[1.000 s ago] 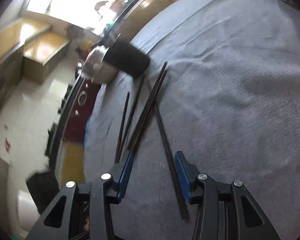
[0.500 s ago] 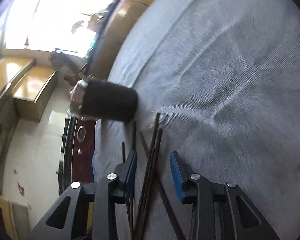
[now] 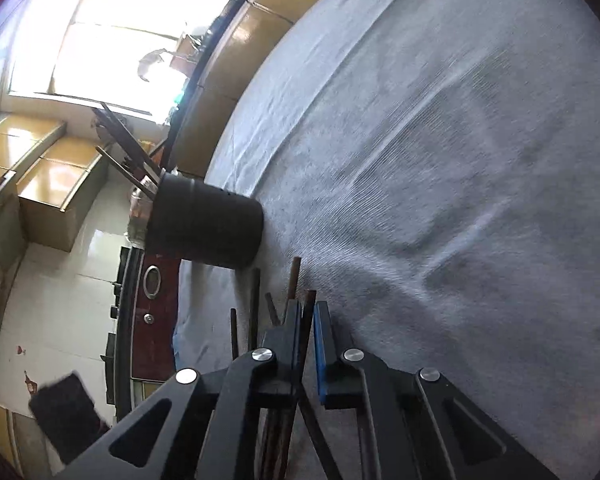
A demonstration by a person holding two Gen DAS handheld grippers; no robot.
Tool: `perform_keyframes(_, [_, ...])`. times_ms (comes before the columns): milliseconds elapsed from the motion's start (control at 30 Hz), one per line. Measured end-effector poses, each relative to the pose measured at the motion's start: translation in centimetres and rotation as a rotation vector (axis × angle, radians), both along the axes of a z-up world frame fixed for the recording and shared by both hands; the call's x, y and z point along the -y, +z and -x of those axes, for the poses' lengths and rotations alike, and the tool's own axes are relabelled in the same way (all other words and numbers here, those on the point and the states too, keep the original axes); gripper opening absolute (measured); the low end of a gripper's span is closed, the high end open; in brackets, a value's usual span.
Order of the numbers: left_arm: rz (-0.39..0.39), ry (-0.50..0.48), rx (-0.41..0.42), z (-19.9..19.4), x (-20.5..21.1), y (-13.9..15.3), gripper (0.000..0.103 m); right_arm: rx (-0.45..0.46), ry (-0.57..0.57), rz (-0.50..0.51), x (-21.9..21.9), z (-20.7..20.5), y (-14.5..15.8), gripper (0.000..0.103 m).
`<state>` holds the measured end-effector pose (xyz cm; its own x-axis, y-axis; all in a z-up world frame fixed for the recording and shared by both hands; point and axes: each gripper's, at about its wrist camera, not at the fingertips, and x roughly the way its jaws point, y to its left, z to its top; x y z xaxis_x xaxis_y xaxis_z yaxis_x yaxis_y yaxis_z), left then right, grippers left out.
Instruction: Organize utensils
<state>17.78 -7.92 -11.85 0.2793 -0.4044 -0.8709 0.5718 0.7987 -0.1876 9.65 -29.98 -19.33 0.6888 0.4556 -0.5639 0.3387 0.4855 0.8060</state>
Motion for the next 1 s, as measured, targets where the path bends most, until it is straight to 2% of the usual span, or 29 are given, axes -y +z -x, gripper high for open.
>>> perform_keyframes(133, [-0.040,0.000,-0.024,-1.5,2.3,-1.1,0.044,0.018,-0.019,-0.031,1.4,1.8,0.1,0.007])
perform_keyframes(200, [-0.060,0.012,-0.028,-2.3,3.1,-1.7,0.036,0.023,-0.022,-0.050,2.0,2.5,-0.1,0.007])
perform_keyframes(233, [-0.070,0.016,-0.042,-2.6,3.3,-2.0,0.025,0.026,-0.022,-0.053,2.1,2.7,-0.1,0.007])
perform_keyframes(267, [-0.081,0.022,-0.056,-2.9,3.5,-2.4,0.018,0.030,-0.018,-0.056,2.3,3.0,-0.1,0.007])
perform_keyframes(333, [-0.101,0.033,-0.049,-3.2,3.8,-2.7,0.016,0.035,-0.013,-0.063,2.4,3.2,-0.1,0.007])
perform_keyframes(367, [-0.114,0.022,-0.049,-3.3,4.0,-3.0,0.010,0.041,-0.010,-0.065,2.4,3.2,0.0,0.007])
perform_keyframes(433, [-0.116,0.024,-0.043,-3.4,4.0,-3.1,0.006,0.055,-0.006,-0.063,2.5,3.4,0.4,0.007])
perform_keyframes(567, [-0.098,0.050,-0.033,-3.0,3.1,-3.0,0.006,0.094,-0.002,-0.039,2.0,3.6,1.8,0.007])
perform_keyframes(700, [-0.056,0.071,0.014,-1.2,1.4,-1.4,0.006,0.135,0.006,0.013,1.4,4.0,3.7,0.007])
perform_keyframes(1000, [0.120,0.130,0.184,3.8,-3.9,6.3,0.005,0.251,0.026,0.130,-0.7,5.0,9.3,0.006])
